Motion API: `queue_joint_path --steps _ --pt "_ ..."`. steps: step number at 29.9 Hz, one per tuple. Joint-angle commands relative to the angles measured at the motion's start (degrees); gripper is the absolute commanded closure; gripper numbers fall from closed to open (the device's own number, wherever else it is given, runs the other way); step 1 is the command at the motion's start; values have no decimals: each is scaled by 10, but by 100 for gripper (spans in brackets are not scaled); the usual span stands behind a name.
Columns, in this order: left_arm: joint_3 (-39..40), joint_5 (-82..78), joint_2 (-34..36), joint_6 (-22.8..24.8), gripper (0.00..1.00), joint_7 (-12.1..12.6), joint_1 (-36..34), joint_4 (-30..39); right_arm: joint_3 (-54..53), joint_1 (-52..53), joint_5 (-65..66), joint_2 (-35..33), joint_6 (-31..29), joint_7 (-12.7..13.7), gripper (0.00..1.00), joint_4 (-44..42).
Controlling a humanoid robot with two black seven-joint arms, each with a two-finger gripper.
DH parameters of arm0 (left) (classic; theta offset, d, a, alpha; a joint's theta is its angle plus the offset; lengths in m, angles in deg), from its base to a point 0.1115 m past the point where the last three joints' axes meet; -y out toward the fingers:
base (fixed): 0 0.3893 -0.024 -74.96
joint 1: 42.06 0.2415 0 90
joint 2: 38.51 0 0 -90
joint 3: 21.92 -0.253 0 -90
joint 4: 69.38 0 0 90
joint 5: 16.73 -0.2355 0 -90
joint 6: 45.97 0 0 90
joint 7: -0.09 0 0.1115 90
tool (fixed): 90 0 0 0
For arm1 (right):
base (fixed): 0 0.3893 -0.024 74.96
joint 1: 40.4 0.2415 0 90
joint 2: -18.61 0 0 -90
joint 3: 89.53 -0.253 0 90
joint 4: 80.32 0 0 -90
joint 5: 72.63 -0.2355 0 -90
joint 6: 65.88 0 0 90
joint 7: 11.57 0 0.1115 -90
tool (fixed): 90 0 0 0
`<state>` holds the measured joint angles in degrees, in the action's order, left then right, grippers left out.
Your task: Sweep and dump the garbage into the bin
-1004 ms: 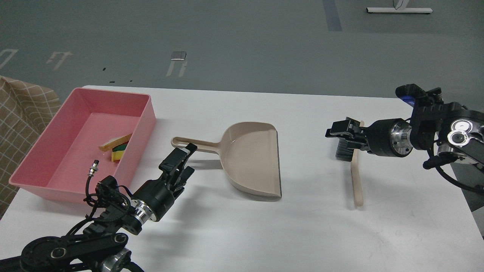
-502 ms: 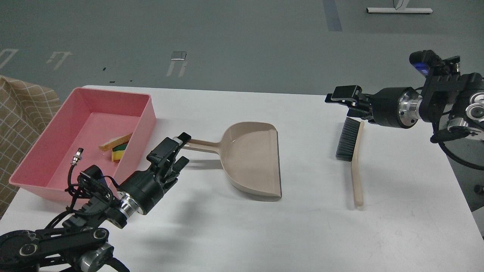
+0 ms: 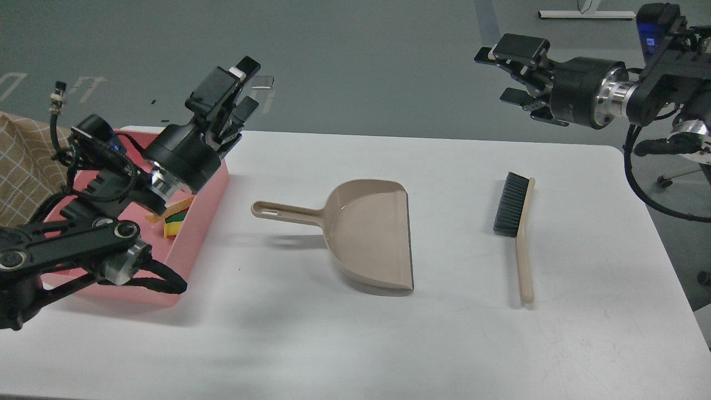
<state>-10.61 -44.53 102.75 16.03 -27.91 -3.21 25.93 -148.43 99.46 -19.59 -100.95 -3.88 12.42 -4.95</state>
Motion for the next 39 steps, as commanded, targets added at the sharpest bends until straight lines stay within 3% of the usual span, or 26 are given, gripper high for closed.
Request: queue_joint_path --steps 1,10,14,19,24,28,32,39 --pt "-15 20 -8 0 3 0 -56 -39 -60 -20 0 4 0 -2 4 -2" --pt "-30 20 -66 75 3 0 -117 -131 -242 -47 -7 136 0 -4 6 -85" --pt "-20 20 -91 171 3 0 -154 -201 -307 -43 -8 172 0 -8 9 -127" --pt "19 21 -160 254 3 0 -173 -284 -350 -29 -27 210 0 -26 9 -183" --pt "96 21 -196 340 3 0 -175 -361 -352 -13 -56 217 0 -24 4 -229" --pt "136 21 -243 441 2 0 -183 -443 -335 -13 -56 212 0 -22 0 -240" --pt "173 22 -271 487 2 0 -180 -495 -344 -20 -72 217 0 -27 0 -242" --pt "220 25 -309 529 2 0 -149 -546 -335 -13 -353 258 0 -14 0 -348"
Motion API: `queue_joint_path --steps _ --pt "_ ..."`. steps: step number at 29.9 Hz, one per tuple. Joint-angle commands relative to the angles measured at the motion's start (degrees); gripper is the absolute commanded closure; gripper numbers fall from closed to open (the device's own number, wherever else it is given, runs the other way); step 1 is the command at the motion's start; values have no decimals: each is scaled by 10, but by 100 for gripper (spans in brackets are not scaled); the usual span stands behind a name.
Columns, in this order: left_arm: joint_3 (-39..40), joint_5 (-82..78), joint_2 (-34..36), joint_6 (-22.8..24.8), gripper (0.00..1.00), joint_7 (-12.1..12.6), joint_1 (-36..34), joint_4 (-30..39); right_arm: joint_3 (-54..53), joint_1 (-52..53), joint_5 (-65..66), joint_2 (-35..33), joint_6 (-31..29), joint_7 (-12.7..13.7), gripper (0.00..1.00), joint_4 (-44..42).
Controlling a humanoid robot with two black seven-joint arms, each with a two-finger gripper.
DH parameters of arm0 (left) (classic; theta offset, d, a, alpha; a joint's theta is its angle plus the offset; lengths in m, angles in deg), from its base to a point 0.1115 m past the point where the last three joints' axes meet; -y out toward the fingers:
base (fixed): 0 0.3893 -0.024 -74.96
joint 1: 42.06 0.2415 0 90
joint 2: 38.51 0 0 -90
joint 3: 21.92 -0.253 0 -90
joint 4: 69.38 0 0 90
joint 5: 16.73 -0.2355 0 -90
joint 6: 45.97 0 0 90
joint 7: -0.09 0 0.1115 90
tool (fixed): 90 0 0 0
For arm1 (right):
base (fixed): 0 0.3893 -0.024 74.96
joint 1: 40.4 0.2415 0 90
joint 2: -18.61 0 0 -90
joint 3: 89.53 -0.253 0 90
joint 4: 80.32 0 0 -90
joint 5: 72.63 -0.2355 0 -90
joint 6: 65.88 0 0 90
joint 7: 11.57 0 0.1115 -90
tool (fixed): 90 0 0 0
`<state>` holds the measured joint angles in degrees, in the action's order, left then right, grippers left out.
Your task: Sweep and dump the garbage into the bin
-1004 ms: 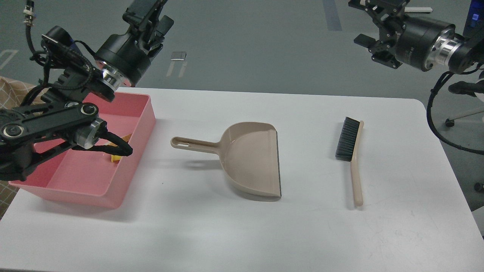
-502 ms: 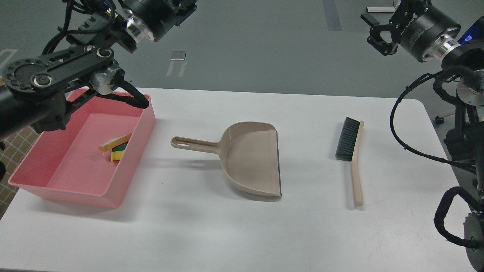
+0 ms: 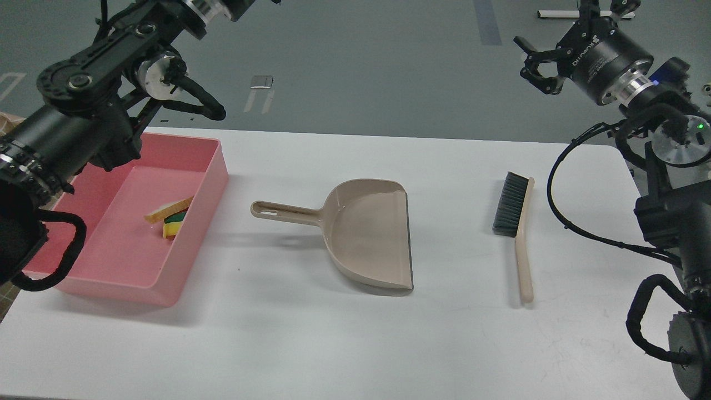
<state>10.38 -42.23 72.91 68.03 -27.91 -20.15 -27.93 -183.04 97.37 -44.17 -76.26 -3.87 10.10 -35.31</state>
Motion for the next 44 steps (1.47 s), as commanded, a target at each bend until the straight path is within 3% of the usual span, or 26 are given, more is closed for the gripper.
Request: queue_joint_path --steps 1,8,15,29,44 --pt "13 3 -13 10 2 0 27 -8 14 8 -114 11 0 13 0 -49" --pt "26 59 -16 40 2 0 63 -14 33 8 -125 6 0 63 0 -73" --pt "26 91 -26 40 2 0 101 -36 49 11 -123 -22 0 63 0 -103" --pt "25 88 -61 40 2 0 175 -36 54 -9 -121 4 0 63 0 -110" --pt "27 92 -59 40 2 0 168 -37 55 -21 -115 2 0 63 0 -108"
